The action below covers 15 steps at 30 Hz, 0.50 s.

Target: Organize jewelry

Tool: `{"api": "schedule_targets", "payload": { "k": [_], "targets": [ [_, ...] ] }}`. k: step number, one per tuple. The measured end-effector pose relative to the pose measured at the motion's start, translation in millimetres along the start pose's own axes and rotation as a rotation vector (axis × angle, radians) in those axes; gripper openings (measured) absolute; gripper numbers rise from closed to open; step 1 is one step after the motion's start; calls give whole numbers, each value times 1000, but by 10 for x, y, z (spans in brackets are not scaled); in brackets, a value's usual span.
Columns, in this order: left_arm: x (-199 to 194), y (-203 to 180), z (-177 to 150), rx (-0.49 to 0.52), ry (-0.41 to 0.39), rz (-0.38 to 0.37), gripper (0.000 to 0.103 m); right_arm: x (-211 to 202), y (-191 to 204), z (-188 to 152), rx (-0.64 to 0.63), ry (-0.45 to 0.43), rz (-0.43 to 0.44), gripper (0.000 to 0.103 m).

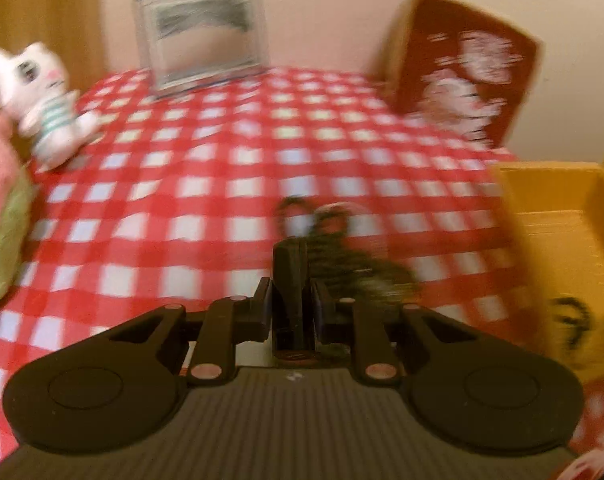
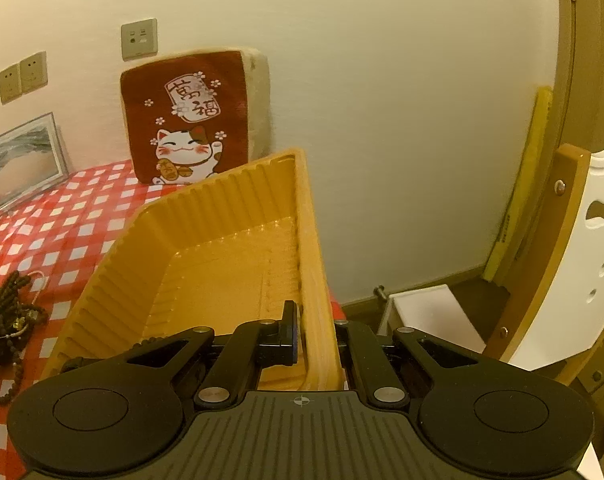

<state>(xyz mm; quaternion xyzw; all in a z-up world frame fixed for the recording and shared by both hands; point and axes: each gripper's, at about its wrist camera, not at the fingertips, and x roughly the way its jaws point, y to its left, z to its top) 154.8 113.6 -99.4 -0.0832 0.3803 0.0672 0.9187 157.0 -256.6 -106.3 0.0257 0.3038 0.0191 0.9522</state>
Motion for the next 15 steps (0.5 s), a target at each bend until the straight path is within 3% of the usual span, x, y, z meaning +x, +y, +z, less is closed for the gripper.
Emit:
{"api": "schedule_targets", "payload": {
  "k": [6, 10, 15],
  "targets": [
    [-224, -688, 24, 58, -20, -223, 18, -17, -6, 3, -1, -10, 14, 5],
    [-227, -1197, 0, 80, 0, -384, 18, -30, -10, -5, -7, -13, 23, 5],
    [-110, -1708, -44, 119, 58, -527, 18, -53, -32, -27, -13, -11, 33, 5]
  ]
}}
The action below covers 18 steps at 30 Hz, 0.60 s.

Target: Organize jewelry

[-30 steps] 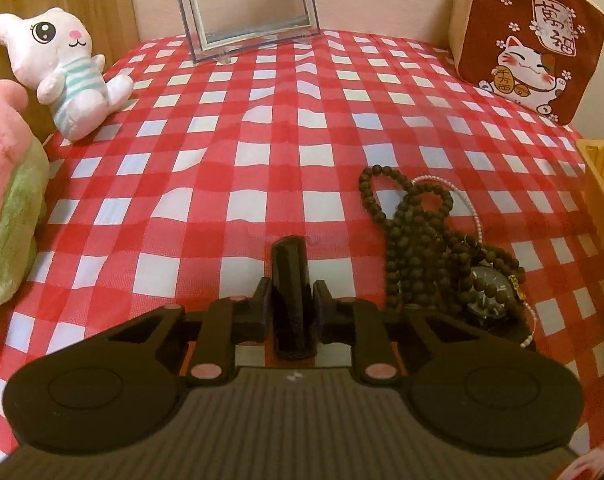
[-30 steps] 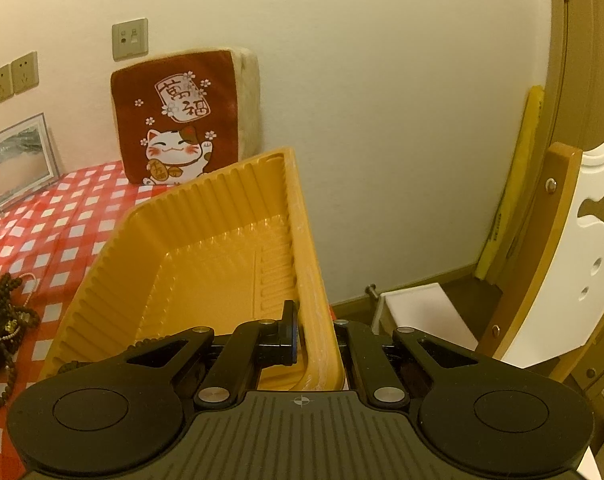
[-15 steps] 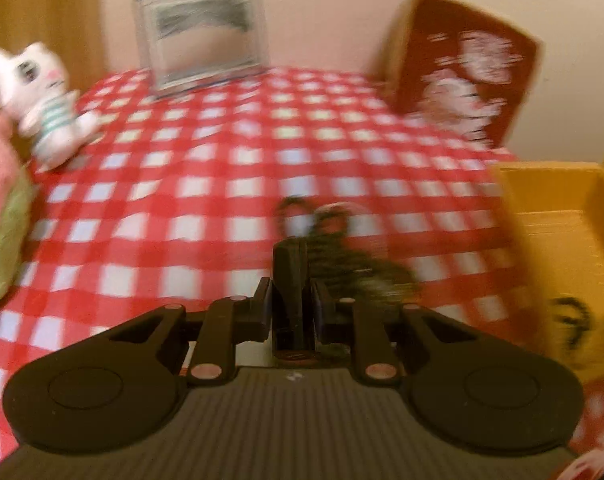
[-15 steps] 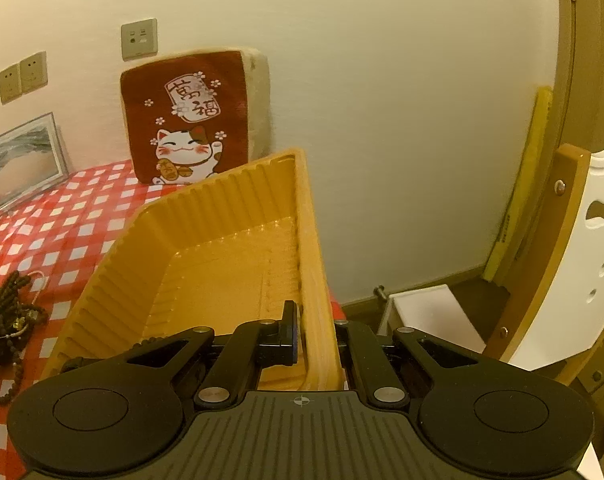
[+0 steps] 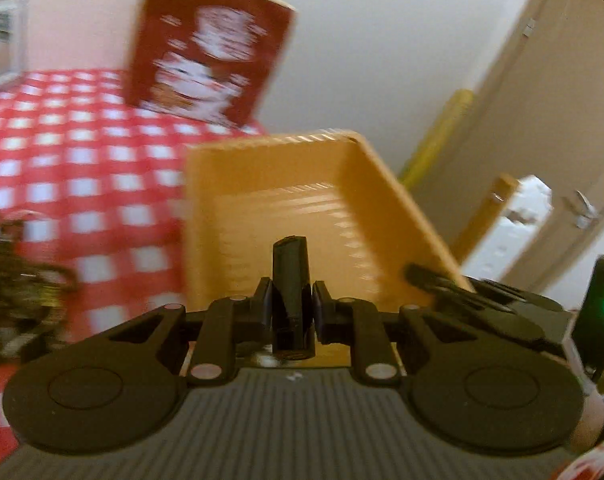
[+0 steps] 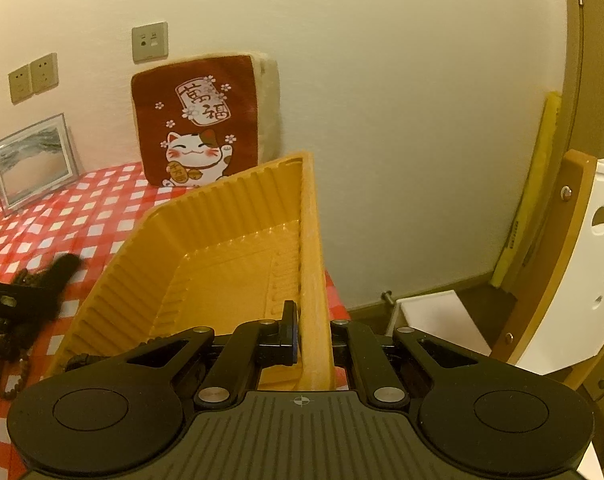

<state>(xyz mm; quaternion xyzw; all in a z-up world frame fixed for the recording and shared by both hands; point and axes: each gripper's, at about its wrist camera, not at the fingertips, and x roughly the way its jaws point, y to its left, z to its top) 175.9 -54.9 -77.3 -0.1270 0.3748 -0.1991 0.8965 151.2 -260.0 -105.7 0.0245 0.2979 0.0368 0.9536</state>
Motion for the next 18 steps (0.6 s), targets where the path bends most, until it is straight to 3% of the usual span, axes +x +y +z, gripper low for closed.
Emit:
{"api": "schedule_targets", "payload": {
  "k": [4, 10, 18],
  "targets": [
    [240, -188, -36, 8, 49, -43, 18, -18, -5, -2, -10, 0, 9, 5],
    [477, -194, -81, -13, 103, -38, 17, -12, -18, 9, -15, 4, 17, 6],
    [351, -227, -59, -6, 72, -33, 17, 4, -25, 21, -12, 7, 26, 6]
  ]
}}
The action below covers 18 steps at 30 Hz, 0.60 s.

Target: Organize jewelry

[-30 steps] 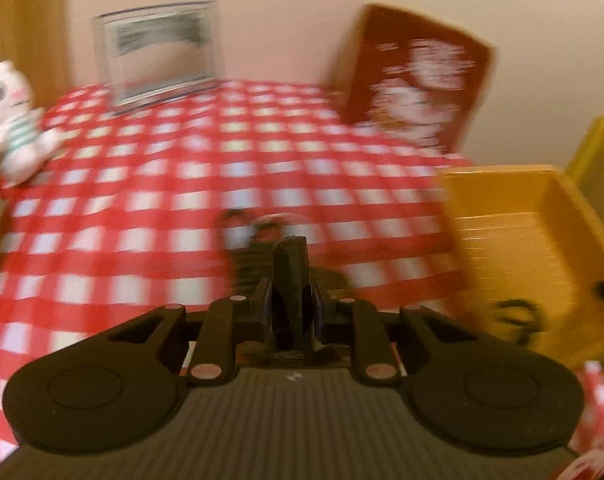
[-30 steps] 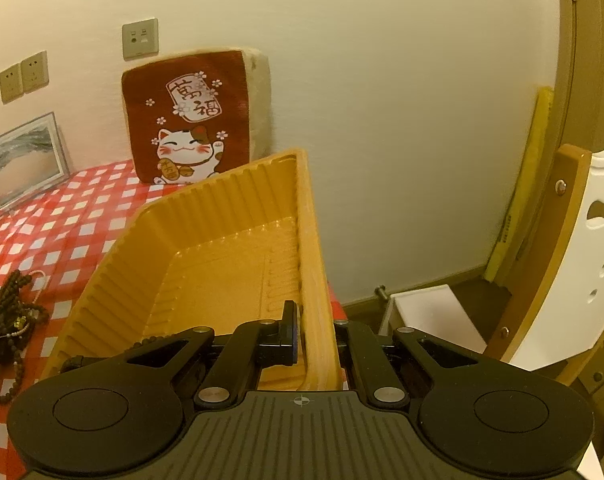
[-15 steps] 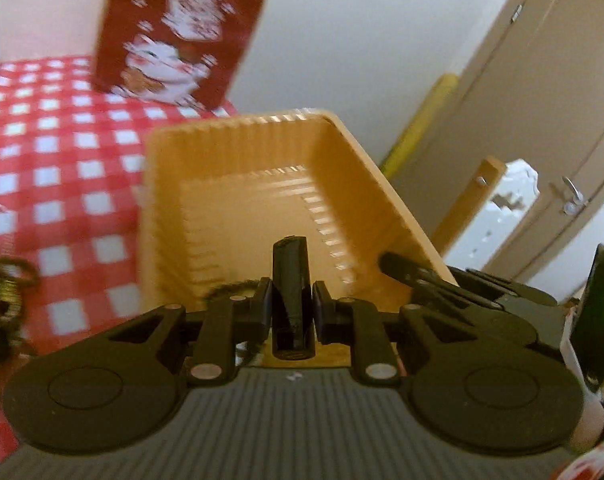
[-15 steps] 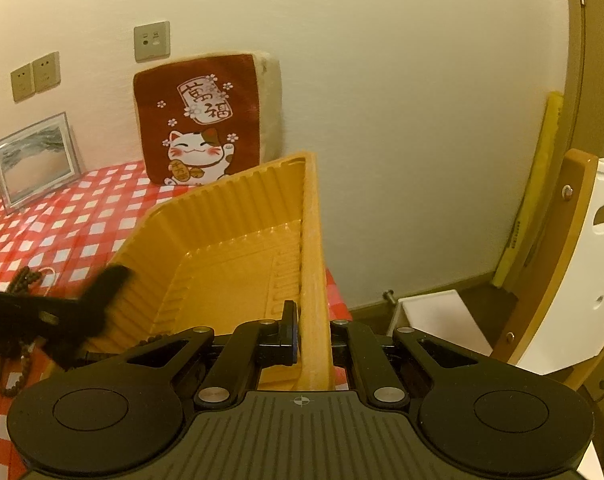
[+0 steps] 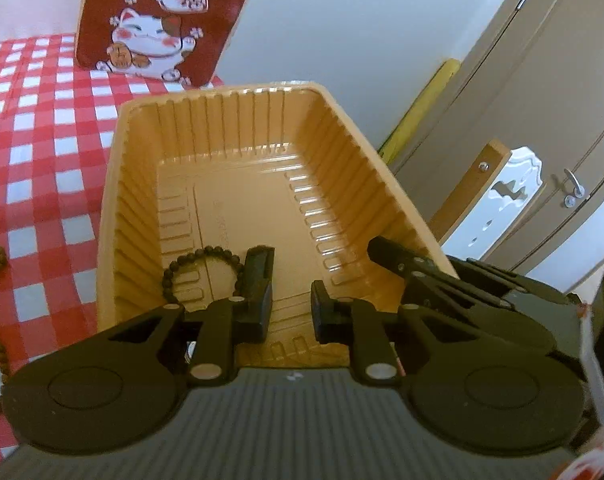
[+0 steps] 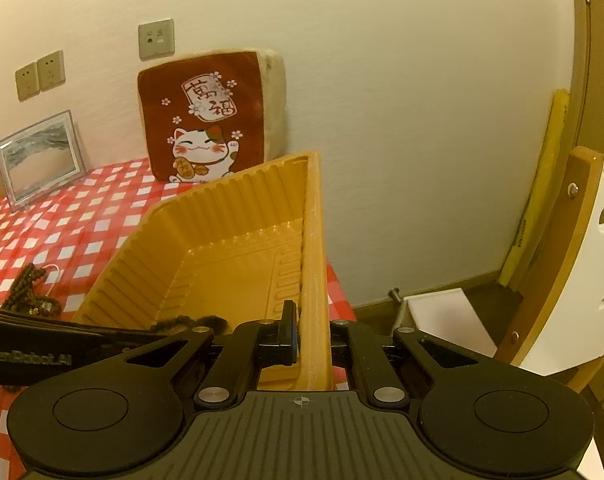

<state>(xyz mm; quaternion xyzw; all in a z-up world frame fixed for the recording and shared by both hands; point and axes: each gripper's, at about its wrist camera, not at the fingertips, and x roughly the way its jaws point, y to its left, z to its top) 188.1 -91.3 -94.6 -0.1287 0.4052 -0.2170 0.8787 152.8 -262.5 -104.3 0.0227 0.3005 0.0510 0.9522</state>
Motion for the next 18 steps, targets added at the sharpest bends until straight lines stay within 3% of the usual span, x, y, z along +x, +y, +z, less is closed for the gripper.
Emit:
{"api": "schedule_targets", "payload": {
  "k": [6, 11, 18],
  "targets": [
    [-367, 85, -75, 11, -77, 69, 17, 10, -14, -4, 1, 3, 5, 6],
    [-660, 404, -250, -43, -102, 226, 17, 17, -17, -7, 3, 3, 7, 6],
    [-841, 935, -530, -155, -68, 467, 20, 17, -14, -10, 2, 4, 6, 5]
  ]
}}
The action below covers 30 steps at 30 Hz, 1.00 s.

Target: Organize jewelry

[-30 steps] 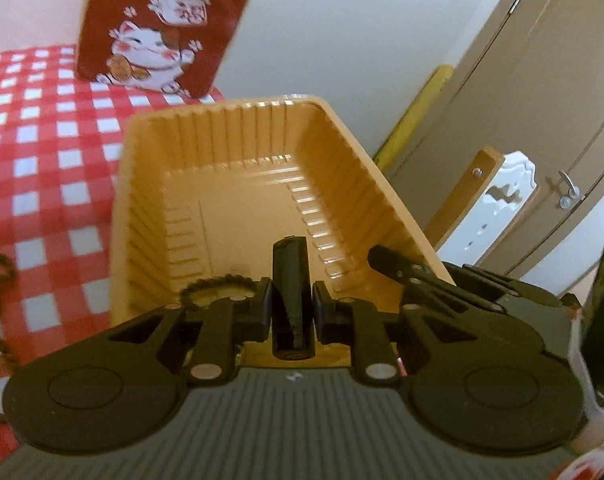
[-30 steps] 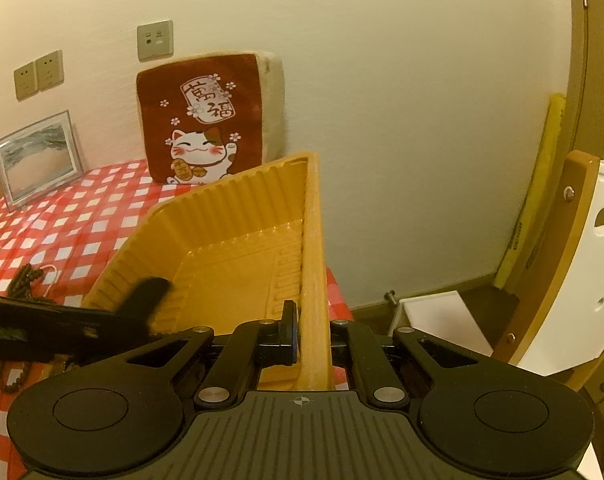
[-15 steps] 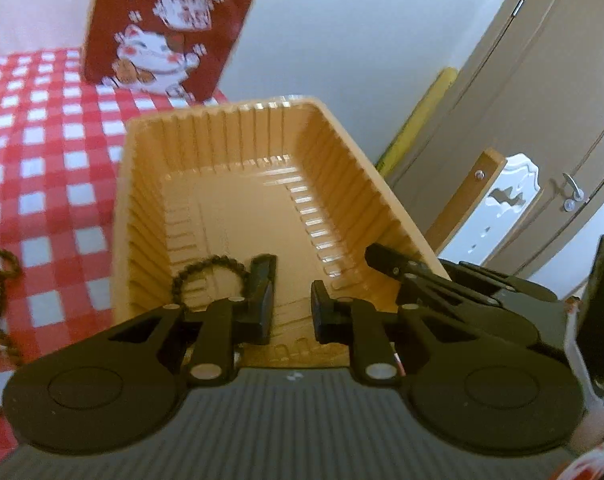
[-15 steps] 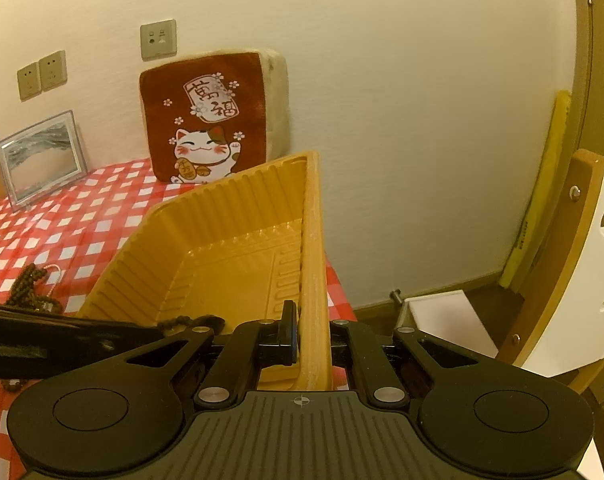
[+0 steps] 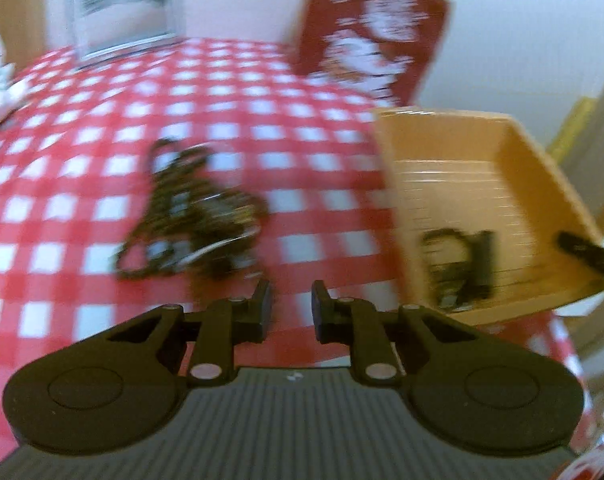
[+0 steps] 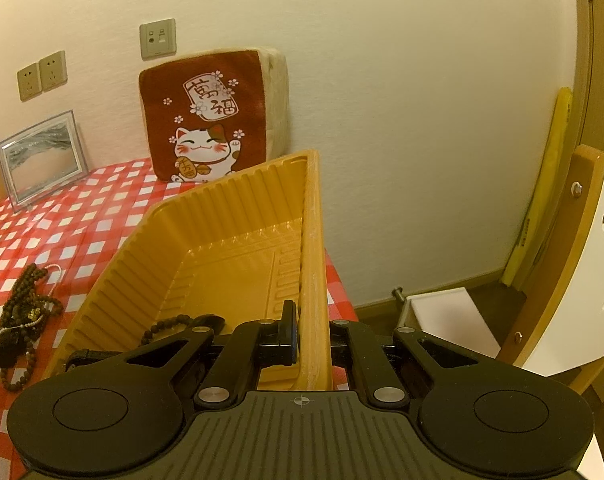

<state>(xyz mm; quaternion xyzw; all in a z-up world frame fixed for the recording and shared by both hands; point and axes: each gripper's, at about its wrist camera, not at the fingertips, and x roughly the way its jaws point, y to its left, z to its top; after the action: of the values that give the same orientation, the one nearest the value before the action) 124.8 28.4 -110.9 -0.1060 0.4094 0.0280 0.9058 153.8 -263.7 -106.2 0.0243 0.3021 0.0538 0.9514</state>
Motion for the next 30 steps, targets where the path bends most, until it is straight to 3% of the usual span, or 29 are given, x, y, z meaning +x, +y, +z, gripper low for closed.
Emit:
{"api": "schedule_targets", "payload": {
  "k": [7, 13, 20, 24, 30],
  "targets": [
    [94, 211, -17, -15, 5, 82, 33, -3, 5, -2, -3, 0, -1, 5],
    [262, 201, 60, -19, -1, 105, 34, -7, 14, -4, -4, 1, -2, 5],
    [377, 239, 142, -40, -7, 118, 31, -13, 23, -12, -1, 3, -2, 5],
    [390, 245, 157, -36, -5, 104, 20, -12, 21, -9, -3, 2, -2, 6],
    [265, 248, 168, -21, -3, 84, 20, -16, 20, -12, -4, 2, -1, 6]
  ]
}}
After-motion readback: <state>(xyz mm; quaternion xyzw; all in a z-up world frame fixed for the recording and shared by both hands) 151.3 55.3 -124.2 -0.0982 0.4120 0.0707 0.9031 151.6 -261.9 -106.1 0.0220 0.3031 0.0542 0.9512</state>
